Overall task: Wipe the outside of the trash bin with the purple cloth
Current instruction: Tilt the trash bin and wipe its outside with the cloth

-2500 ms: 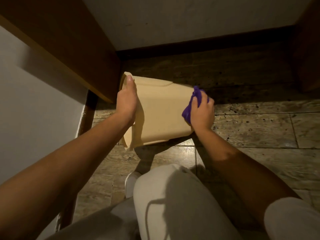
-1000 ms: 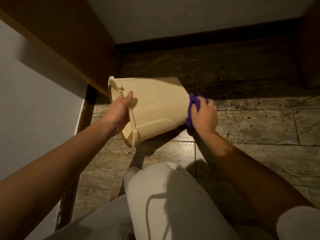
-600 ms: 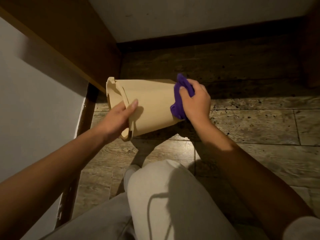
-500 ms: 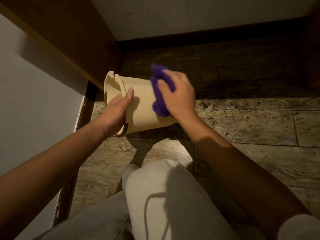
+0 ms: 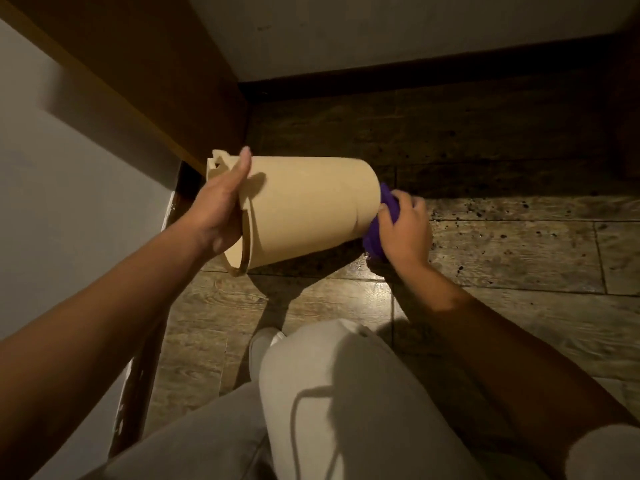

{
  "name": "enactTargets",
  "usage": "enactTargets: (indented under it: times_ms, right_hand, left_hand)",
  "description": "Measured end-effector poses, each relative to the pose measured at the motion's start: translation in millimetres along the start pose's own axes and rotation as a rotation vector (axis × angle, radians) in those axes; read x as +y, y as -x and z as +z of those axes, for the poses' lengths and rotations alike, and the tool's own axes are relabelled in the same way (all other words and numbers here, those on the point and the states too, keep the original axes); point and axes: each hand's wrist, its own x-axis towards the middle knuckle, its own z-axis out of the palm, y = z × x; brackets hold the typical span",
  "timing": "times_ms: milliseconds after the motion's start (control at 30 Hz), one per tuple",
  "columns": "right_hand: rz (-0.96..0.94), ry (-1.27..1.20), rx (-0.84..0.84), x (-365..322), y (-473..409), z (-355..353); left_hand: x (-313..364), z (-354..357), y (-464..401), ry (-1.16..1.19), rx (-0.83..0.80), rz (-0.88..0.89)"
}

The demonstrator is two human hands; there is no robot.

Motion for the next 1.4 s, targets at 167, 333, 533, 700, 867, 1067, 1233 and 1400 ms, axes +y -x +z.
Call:
enactTargets:
  times_ms: [167,333,533,700,867,1067,1233,1400]
  right_hand:
    - [-0.038,-0.318,0.103,-53,-7,-21]
    - [-0.34,-0.405,0.046,-129,16,-39]
    - [-0.571,0.031,-0.055,-168,43,1]
    - [-0.299,0.07,-0.035,-120,-20,2]
    - [-0.325,0.123,0.059,-84,-22,15]
    - [-0.19,0.097,-0.115,-15,34,63]
    - [-0.191,0.251,-0.4,5,25,63]
    - [-0.147,0.108,-0.218,-26,-6,1]
  left_hand:
    - [-29,1,8,-0.167,-0.048,0.018]
    - [-17,11,2,0.04,0.06,0.022]
    - [-18,12,-8,0.141,0.049,0.042]
    - [-34,-19,-15,0.063,0.16,0.009]
    - [-50,-29,-18,0.212,0.281,-0.025]
    - [-44,-50,-31,0.295,0.304,-0.066]
    - [-45,-60,-35,0.257,0.329,-0.064]
    - [-31,-63,-33,0.275,0.227,-0.011]
